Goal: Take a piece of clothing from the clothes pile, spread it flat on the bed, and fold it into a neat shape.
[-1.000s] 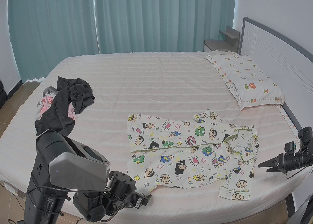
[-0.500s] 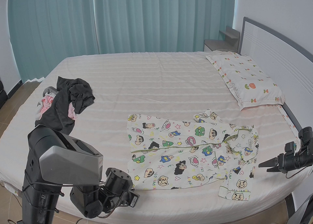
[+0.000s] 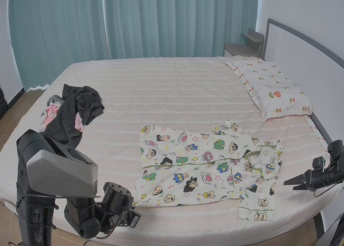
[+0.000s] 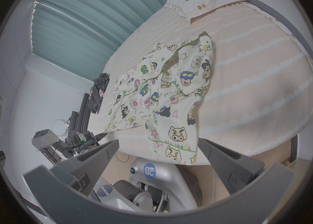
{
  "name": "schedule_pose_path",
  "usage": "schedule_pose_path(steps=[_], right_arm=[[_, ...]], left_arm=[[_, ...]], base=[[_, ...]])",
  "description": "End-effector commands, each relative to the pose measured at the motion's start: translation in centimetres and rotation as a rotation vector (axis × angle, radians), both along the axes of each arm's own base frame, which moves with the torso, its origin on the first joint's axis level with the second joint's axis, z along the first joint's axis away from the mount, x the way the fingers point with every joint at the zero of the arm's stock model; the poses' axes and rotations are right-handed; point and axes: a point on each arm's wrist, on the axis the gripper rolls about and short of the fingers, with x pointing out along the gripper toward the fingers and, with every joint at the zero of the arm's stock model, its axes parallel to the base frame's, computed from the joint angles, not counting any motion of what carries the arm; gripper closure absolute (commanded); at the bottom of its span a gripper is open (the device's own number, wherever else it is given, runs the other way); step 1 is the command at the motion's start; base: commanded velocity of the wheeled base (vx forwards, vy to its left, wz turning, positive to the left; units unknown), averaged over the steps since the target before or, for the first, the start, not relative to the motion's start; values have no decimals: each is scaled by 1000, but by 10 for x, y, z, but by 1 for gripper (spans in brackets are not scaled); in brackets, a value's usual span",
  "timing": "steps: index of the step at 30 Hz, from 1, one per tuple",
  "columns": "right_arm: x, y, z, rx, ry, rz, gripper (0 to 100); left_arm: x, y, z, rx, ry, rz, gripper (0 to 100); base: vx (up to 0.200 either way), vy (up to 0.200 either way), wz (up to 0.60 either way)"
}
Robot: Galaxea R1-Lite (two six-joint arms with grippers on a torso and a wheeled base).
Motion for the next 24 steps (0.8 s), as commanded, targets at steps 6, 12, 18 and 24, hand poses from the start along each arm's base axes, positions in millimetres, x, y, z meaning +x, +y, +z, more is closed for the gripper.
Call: schedule_pose_path(steps=[6, 12, 18, 24], right_arm=[[-1, 13, -26, -128, 139, 62, 0], [5, 41, -55, -237, 101, 176, 0], [7, 54, -81, -370, 82, 195, 0], [5, 63, -86, -415, 66, 224, 0]], left_arm=[[-5, 12, 5, 0, 15, 19, 100], [-1, 9, 6, -19, -8, 14, 100], [-2, 8, 6, -39, -11, 29, 100], [-1, 7, 6, -57, -7, 26, 100]], base=[[0, 0, 0], [0, 0, 0], [0, 0, 0], [0, 0, 0]])
